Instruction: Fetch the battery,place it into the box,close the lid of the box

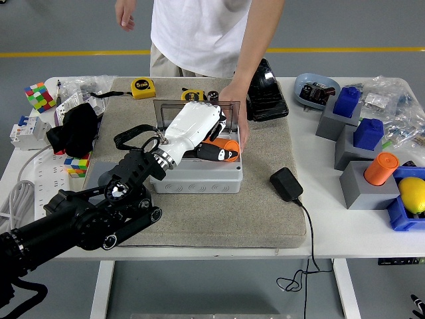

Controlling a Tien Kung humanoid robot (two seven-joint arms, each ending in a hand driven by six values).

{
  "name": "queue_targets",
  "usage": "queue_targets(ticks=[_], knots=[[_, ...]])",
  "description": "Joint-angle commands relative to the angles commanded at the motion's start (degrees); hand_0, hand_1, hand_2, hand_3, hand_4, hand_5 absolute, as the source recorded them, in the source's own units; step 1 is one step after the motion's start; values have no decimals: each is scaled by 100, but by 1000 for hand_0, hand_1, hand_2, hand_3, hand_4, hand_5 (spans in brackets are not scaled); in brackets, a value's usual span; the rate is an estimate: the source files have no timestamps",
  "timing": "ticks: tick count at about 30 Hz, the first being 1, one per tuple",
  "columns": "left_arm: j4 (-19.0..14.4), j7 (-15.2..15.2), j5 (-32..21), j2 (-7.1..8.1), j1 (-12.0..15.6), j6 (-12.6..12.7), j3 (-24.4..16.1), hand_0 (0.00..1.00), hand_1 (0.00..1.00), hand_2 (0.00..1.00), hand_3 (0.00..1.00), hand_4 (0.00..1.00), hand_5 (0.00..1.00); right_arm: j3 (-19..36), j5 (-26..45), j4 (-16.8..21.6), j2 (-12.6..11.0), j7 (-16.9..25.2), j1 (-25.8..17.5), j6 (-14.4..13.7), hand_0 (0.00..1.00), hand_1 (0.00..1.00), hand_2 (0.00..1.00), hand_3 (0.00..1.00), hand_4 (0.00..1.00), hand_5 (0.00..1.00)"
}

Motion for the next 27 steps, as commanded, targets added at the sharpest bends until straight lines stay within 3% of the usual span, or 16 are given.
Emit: queue_targets(ticks=[4, 8, 9, 14, 15, 20, 21, 26, 27], knots=[[-37, -37, -75, -9, -7, 10, 44, 14, 2, 52, 55, 998, 132, 7, -4, 12, 0, 11, 12, -18, 631, 661, 659, 542, 967, 446], [-300, -94, -231, 64, 46, -30, -75, 14, 2, 52, 55, 998, 132, 19, -8, 23, -5, 19, 3, -21, 631, 661, 659, 542, 967, 446], [-357, -100, -267, 76, 55, -41, -109, 27, 2, 124, 180, 998, 303, 19, -6, 19, -4, 18, 0, -18, 631, 662, 659, 542, 962, 443], [-830, -149, -534, 183, 136, -161, -369, 27, 2, 124, 180, 998, 303, 19, -2, 6, -4, 19, -9, -1, 631, 662, 659, 542, 962, 443], [-924, -153, -583, 214, 158, -191, -405, 105, 108, 248, 377, 998, 520, 22, -3, 7, -6, 20, -7, -3, 629, 662, 659, 542, 962, 444], [-1438, -81, -857, 487, 364, -517, -605, 105, 108, 248, 377, 998, 520, 46, -19, 25, -29, 30, 5, -29, 629, 662, 659, 542, 962, 444], [-1562, -61, -938, 579, 438, -602, -652, 163, 285, 339, 486, 998, 593, 53, -24, 24, -33, 28, 2, -30, 629, 661, 659, 541, 961, 442], [-2055, 29, -1154, 928, 734, -897, -836, 163, 285, 339, 486, 998, 593, 65, -30, 10, -47, 18, -10, -11, 629, 661, 659, 541, 961, 442], [-2127, 42, -1188, 981, 777, -943, -860, 215, 440, 430, 546, 998, 621, 71, -31, 9, -48, 19, -10, -10, 627, 661, 659, 542, 961, 442]])
